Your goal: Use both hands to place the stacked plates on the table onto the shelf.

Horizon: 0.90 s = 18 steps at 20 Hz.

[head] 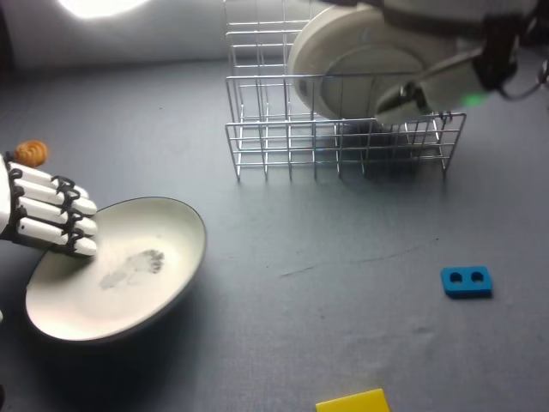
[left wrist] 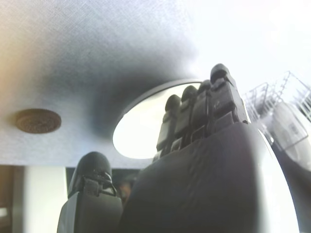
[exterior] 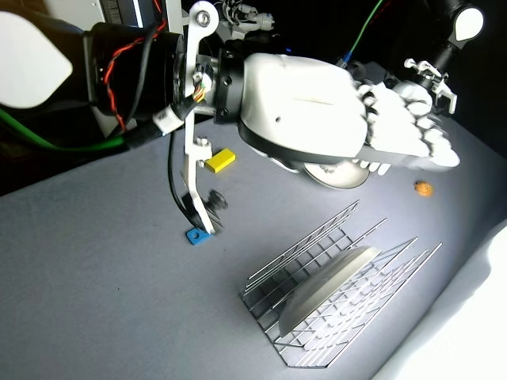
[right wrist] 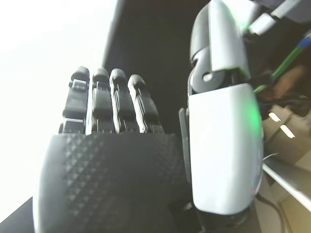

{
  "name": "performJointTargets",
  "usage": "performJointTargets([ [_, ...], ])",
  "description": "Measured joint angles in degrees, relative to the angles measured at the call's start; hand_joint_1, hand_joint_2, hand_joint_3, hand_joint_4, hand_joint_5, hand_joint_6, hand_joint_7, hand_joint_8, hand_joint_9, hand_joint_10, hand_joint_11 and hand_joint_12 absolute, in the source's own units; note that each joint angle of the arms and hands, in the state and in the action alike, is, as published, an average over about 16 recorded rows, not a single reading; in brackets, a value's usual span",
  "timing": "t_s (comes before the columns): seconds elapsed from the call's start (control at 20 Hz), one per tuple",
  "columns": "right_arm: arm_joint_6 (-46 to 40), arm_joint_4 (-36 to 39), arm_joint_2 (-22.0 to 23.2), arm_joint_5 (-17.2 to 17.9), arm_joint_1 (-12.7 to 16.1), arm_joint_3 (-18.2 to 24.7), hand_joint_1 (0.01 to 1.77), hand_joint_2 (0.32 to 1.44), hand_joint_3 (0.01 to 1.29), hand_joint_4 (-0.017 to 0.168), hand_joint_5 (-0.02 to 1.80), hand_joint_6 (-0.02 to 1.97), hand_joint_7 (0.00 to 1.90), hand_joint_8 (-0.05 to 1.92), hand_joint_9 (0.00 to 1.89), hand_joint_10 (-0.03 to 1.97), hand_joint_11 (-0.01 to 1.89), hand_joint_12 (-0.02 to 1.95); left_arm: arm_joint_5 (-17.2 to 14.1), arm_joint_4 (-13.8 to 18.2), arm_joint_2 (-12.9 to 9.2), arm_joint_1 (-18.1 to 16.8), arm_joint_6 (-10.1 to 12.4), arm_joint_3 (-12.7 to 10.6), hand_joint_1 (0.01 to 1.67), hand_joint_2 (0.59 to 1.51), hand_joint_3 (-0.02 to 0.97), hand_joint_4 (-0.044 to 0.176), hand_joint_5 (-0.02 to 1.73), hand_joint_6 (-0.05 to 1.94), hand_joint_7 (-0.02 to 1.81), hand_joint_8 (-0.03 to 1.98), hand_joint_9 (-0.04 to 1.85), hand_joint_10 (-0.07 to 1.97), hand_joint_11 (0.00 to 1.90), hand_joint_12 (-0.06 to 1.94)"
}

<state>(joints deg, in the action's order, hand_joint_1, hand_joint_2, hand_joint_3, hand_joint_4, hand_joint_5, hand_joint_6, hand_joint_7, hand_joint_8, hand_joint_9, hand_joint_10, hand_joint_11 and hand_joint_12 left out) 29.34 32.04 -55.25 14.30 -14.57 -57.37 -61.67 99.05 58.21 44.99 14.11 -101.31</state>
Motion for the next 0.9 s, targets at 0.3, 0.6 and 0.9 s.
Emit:
performJointTargets([
  [0.3,4.49,1.72,-0.90,-3.46,-1.95,4.62,1.18,0.96,0.01,0.002,0.02,0.03,0.02,0.01,0.01,0.02,0.02,0.01,0.85,-0.41,0.26,1.50,0.19,-0.07,0.01,1.171,0.018,-0.005,0.05,0.00,0.01,0.00,-0.02,-0.03,0.02,0.01],
  [0.6,10.78,-1.45,-4.53,-5.30,-4.17,5.78,1.19,0.97,0.01,0.002,0.01,0.03,0.02,0.01,0.01,0.02,0.02,0.08,1.22,-0.63,0.27,2.27,0.36,0.00,0.01,1.172,0.018,-0.007,0.05,-0.01,0.01,0.00,-0.02,-0.03,0.02,0.01],
  [0.9,18.78,-9.17,-10.39,-3.65,-7.38,3.65,1.19,0.97,0.01,0.003,0.02,0.03,0.02,0.01,0.01,0.02,0.02,0.17,1.30,-0.60,0.28,2.31,0.38,0.03,0.01,1.173,0.017,-0.007,0.06,0.00,0.01,0.00,-0.02,-0.03,0.02,0.01],
])
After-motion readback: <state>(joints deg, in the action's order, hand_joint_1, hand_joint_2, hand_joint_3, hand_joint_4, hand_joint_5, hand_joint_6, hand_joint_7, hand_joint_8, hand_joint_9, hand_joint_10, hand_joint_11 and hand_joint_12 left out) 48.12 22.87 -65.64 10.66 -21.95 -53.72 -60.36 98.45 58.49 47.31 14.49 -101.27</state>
